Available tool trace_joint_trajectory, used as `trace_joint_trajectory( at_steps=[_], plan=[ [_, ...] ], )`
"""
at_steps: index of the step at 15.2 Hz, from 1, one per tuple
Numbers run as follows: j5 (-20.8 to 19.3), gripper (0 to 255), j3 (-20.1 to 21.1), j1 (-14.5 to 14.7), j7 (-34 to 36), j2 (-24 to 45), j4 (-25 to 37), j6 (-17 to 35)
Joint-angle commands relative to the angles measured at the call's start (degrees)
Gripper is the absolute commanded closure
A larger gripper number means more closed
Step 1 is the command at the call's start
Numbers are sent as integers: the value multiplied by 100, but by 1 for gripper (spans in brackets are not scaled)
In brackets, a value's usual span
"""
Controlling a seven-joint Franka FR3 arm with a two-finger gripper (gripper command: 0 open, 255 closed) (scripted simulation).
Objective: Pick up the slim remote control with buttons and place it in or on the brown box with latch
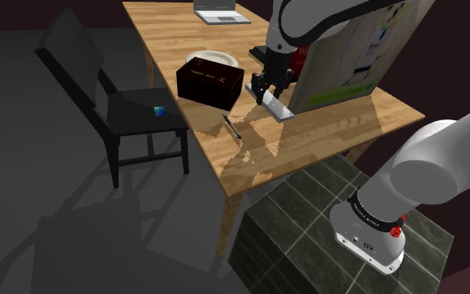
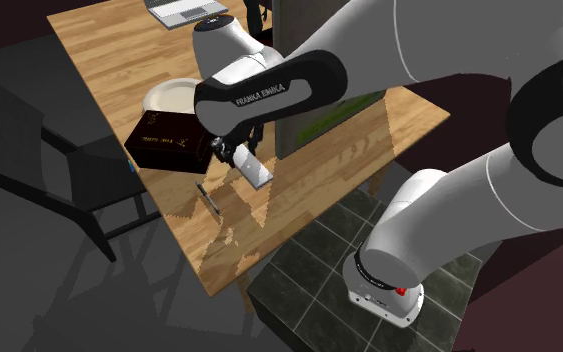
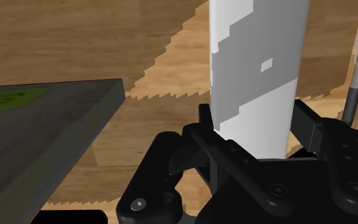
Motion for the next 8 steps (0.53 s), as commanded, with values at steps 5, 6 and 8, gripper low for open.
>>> trace_joint_trajectory(
  at_steps=[5, 6, 8],
  plan=[
    [5, 255, -19, 0, -14, -215, 301, -517],
    [5, 255, -22, 0, -15, -243, 356, -600],
    [5, 255, -27, -1, -17, -295, 469, -764]
  ],
)
